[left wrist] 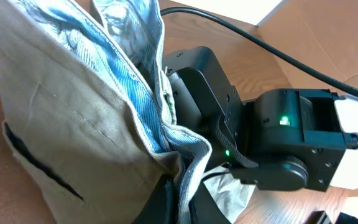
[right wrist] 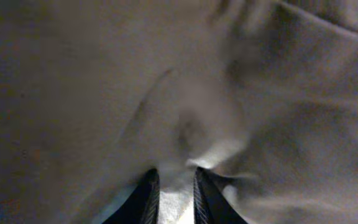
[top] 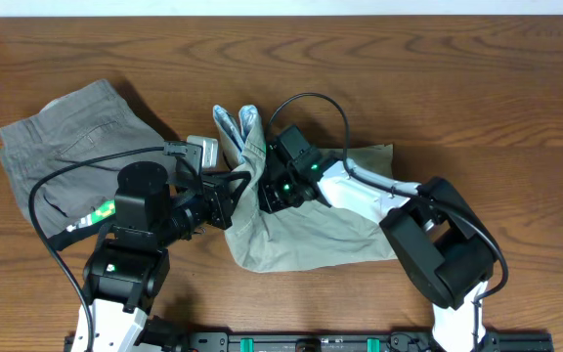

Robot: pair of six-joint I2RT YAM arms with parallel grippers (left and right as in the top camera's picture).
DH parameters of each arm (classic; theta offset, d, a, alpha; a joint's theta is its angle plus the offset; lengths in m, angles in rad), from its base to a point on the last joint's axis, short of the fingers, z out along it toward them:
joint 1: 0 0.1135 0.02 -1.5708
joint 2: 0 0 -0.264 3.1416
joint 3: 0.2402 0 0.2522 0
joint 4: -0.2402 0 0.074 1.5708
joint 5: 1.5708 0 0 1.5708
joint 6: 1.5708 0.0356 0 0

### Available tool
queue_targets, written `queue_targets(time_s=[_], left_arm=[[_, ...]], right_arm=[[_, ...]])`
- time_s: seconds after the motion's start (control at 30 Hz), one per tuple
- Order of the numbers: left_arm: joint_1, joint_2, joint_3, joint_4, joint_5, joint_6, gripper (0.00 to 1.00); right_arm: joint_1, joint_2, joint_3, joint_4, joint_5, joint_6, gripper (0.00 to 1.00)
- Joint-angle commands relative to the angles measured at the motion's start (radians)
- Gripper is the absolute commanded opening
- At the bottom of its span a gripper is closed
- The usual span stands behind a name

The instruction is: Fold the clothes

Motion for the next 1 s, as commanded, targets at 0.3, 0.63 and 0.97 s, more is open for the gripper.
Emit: queue_targets(time_s=[0.3,0.63,0.97], left_arm=[[-0.005,-0.01,0.15,-0.042,-0.027,0.04,0.06],[-0.007,0.043,0.15,-0.122,-0.029,0.058,0.06],[-0.037,0.056,0.15,-0.159,-0.03,0.076,0.06]], right_arm=[[0.042,0.018,-0.006,0.023,0.053,0.047,0.18],[0.034,0.018,-0.006,-0.055,0.064,0.045,0.2],[-0.182,-0.14,-0.004,-0.246,0.133,-0.005,0.23]])
